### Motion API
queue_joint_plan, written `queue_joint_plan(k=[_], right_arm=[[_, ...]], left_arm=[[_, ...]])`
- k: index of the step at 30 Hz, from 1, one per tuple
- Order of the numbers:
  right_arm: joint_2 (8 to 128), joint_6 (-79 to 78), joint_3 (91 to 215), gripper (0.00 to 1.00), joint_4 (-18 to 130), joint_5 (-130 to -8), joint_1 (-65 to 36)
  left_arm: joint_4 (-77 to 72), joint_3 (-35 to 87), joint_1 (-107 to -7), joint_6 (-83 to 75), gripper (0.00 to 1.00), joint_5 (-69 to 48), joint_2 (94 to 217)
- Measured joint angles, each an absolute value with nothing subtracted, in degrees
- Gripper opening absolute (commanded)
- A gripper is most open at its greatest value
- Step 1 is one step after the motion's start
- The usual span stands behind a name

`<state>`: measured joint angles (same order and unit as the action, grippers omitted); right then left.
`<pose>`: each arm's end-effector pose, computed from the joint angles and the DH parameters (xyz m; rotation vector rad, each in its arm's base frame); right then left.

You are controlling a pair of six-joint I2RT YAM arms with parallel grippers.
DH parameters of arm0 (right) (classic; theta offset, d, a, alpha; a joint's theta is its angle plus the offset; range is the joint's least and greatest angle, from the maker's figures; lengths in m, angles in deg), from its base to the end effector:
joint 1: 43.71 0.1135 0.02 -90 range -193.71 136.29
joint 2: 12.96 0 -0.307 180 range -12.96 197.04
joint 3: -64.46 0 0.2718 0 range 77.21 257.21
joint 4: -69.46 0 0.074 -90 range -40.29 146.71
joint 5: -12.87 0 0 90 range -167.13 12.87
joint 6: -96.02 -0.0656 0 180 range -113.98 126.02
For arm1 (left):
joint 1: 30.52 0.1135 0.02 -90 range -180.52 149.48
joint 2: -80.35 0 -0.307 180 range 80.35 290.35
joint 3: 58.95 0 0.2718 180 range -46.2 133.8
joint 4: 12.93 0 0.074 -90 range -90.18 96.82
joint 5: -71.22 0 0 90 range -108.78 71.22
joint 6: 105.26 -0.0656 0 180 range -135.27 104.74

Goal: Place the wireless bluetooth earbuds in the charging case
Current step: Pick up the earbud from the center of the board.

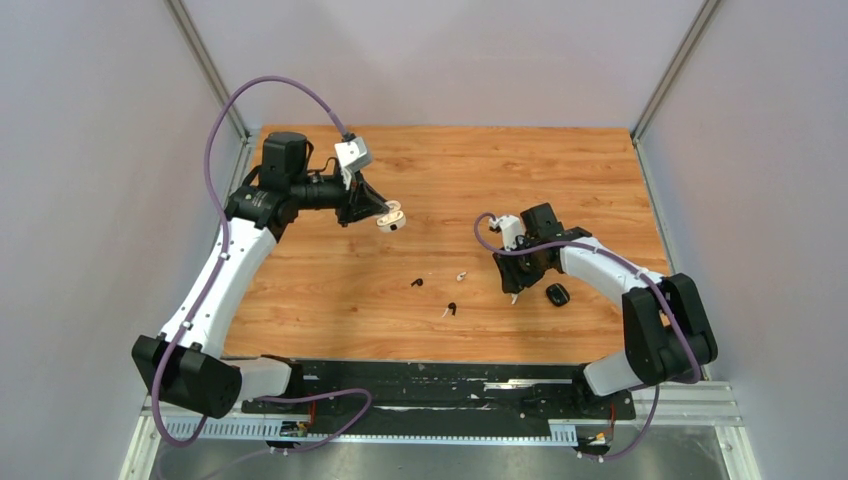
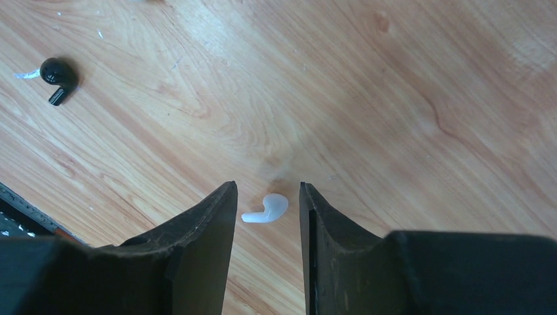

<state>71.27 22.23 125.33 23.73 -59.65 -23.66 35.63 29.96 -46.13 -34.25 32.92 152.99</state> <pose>0.2632 0.1170 0.1836 -0.9316 2.5941 0.4404 0.2618 -0.1266 0.4214 1.0785 1.7096 -0.9140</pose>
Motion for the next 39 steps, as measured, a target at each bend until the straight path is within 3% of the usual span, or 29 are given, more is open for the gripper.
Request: queue_joint_plan(k=[21, 27, 39], right_arm=[[71.02, 20.63, 122.01, 0.37, 24.37, -61.90, -23.66], [70.52, 20.66, 121.29, 0.24, 24.43, -62.08, -23.92], [69.87, 22.32, 120.81, 0.10, 24.83, -59.26, -24.59]], left_arm=[[34.56, 29.81, -46.13, -33.11, 0.00, 32.95, 153.01], [33.75, 29.81, -46.16, -32.17, 0.00, 32.97, 153.05], [32.99, 29.81, -46.13, -31.21, 0.00, 32.97, 153.18]])
